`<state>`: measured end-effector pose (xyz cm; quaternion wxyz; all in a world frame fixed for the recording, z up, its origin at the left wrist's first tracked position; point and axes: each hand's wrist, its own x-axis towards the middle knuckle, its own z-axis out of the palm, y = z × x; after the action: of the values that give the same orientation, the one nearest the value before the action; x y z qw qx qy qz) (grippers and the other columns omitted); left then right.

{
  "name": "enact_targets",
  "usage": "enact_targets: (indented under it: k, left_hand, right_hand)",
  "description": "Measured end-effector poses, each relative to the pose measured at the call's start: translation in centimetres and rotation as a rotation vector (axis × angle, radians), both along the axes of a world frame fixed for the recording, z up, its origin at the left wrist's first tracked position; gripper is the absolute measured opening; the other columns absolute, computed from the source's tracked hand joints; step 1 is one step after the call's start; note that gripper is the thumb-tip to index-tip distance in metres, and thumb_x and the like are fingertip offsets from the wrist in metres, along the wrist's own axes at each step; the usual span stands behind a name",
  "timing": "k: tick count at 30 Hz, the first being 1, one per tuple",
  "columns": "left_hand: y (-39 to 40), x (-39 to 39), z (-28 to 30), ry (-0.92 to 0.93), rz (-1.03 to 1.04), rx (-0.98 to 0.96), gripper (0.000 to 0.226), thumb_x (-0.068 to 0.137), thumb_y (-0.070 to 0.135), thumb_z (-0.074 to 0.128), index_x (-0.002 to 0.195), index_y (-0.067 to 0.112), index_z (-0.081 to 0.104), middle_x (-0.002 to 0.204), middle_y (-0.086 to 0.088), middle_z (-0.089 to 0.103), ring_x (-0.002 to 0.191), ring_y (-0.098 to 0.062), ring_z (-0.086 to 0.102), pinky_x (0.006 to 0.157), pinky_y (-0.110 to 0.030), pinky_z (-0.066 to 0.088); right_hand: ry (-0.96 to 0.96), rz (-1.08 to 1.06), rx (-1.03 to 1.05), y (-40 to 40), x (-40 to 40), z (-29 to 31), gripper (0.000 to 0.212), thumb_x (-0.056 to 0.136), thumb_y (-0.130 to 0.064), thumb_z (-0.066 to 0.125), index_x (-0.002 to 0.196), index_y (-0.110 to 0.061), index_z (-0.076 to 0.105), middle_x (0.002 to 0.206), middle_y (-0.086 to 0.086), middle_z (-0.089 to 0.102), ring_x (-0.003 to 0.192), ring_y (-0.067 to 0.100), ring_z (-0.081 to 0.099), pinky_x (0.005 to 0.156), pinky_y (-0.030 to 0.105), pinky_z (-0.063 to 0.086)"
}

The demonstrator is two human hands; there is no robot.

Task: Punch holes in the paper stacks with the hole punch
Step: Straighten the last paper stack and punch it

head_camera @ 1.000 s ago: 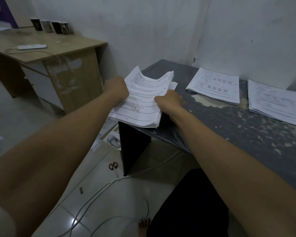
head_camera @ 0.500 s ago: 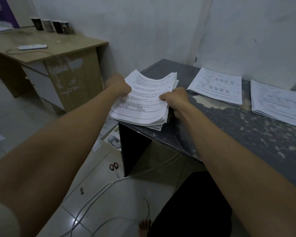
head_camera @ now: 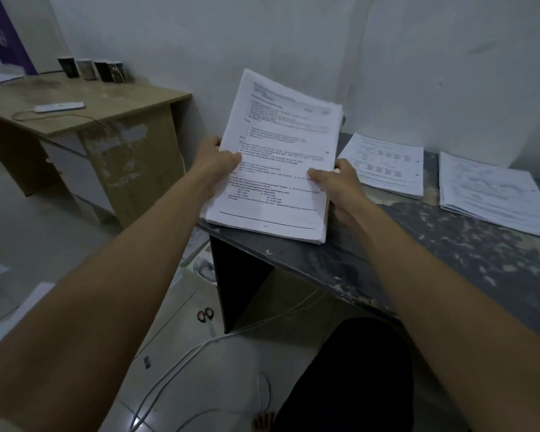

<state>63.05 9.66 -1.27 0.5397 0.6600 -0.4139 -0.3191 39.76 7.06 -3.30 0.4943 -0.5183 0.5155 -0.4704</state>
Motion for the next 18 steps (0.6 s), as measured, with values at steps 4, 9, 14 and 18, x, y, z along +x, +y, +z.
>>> enact_targets:
  k: [4, 9, 14, 18]
  left_hand:
    - [-0.5, -3.1, 1.3, 0.037, -0.066, -0.151, 0.030, 0.094, 0.014, 0.068, 0.122, 0.013, 0.057, 0.113, -0.005, 0.069, 0.091, -0.023, 0.071, 0.071, -0.037, 0.062]
    - [-1.2, -9.5, 1.9, 0.116, -0.150, -0.306, 0.019, 0.094, 0.010, 0.067, 0.109, 0.019, 0.061, 0.103, 0.002, 0.072, 0.085, -0.014, 0.074, 0.073, -0.036, 0.063]
    - [-1.6, -16.9, 2.4, 0.176, -0.247, -0.388, 0.023, 0.098, 0.007, 0.060, 0.121, 0.009, 0.060, 0.112, -0.005, 0.071, 0.095, -0.019, 0.072, 0.080, -0.039, 0.062]
    - [-1.5, -22.6, 3.2, 0.181, -0.334, -0.420, 0.018, 0.101, 0.007, 0.055, 0.116, 0.015, 0.057, 0.116, -0.005, 0.069, 0.103, -0.021, 0.069, 0.089, -0.045, 0.059]
  right_hand:
    - [-0.107, -0.077, -0.126, 0.1, -3.4, 1.6, 0.064, 0.079, -0.002, 0.076, 0.127, -0.019, 0.037, 0.100, -0.007, 0.066, 0.085, 0.006, 0.068, 0.061, 0.021, 0.056]
    - [0.009, -0.193, -0.269, 0.5, -9.4, 4.2, 0.056, 0.081, -0.007, 0.076, 0.131, -0.013, 0.051, 0.106, -0.007, 0.069, 0.089, 0.006, 0.067, 0.073, 0.025, 0.058]
    - [0.114, -0.291, -0.385, 1.4, -15.9, 6.4, 0.024, 0.087, -0.008, 0.070, 0.105, -0.021, 0.060, 0.102, -0.006, 0.070, 0.092, 0.012, 0.068, 0.084, 0.034, 0.058]
    - [0.168, -0.380, -0.448, 3.0, -20.5, 7.4, 0.020, 0.095, -0.012, 0.061, 0.110, -0.020, 0.051, 0.106, -0.005, 0.064, 0.093, 0.008, 0.062, 0.077, 0.026, 0.050]
